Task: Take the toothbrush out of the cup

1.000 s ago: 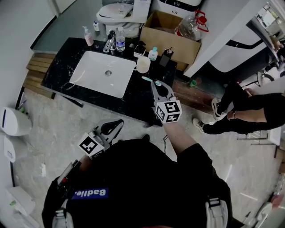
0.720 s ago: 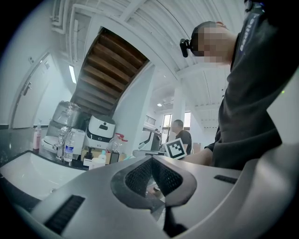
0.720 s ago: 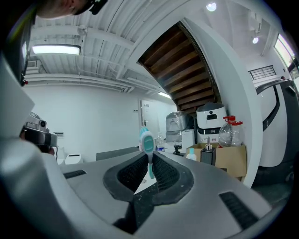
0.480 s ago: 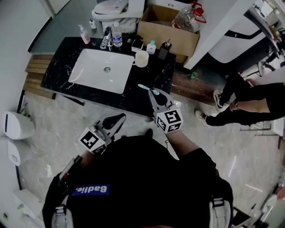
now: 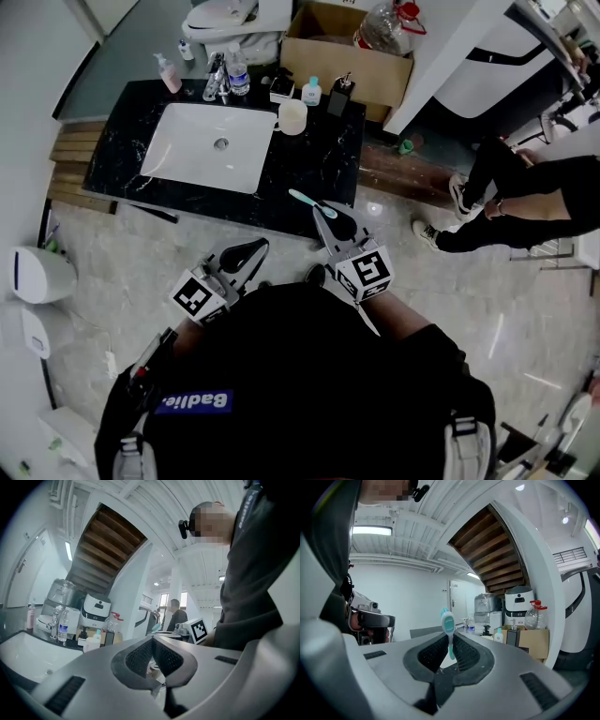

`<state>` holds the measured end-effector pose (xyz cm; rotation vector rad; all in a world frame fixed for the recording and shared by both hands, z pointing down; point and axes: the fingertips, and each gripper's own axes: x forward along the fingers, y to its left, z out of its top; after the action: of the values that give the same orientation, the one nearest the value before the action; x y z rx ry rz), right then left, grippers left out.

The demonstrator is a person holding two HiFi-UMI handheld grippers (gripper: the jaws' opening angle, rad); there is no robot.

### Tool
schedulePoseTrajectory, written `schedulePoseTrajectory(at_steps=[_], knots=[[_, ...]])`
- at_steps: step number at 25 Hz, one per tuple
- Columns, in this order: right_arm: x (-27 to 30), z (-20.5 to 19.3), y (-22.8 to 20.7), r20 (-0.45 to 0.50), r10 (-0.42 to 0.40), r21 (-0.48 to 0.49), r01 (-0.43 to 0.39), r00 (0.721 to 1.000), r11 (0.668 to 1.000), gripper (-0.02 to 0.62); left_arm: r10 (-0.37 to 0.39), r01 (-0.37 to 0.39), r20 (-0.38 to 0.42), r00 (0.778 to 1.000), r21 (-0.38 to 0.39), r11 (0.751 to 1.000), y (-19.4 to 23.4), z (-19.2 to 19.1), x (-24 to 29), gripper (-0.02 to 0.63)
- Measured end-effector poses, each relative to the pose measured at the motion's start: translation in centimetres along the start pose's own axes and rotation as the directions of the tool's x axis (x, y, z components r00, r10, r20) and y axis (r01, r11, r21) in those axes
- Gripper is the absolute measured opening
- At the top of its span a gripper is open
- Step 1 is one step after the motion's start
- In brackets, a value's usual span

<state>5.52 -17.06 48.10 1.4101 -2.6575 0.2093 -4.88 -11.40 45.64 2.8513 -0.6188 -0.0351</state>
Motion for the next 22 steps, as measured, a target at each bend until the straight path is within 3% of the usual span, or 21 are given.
schedulePoseTrajectory(at_steps=[14, 22], knots=[[-3.6, -0.5, 2.2, -0.041, -0.009, 0.081, 0.012, 0.999, 0.997, 0.041, -0.029, 0.029, 0.003, 1.000, 0.013, 0.999, -0.4, 0.1, 0.3, 0.008], [-4.5, -0.1, 4.1, -0.020, 0.022, 0.042, -0.021, 1.000, 0.999, 0.041, -0.057, 0.057, -0.002, 0.998, 0.029, 0.998, -1.1, 0.0, 0.5, 0.008]])
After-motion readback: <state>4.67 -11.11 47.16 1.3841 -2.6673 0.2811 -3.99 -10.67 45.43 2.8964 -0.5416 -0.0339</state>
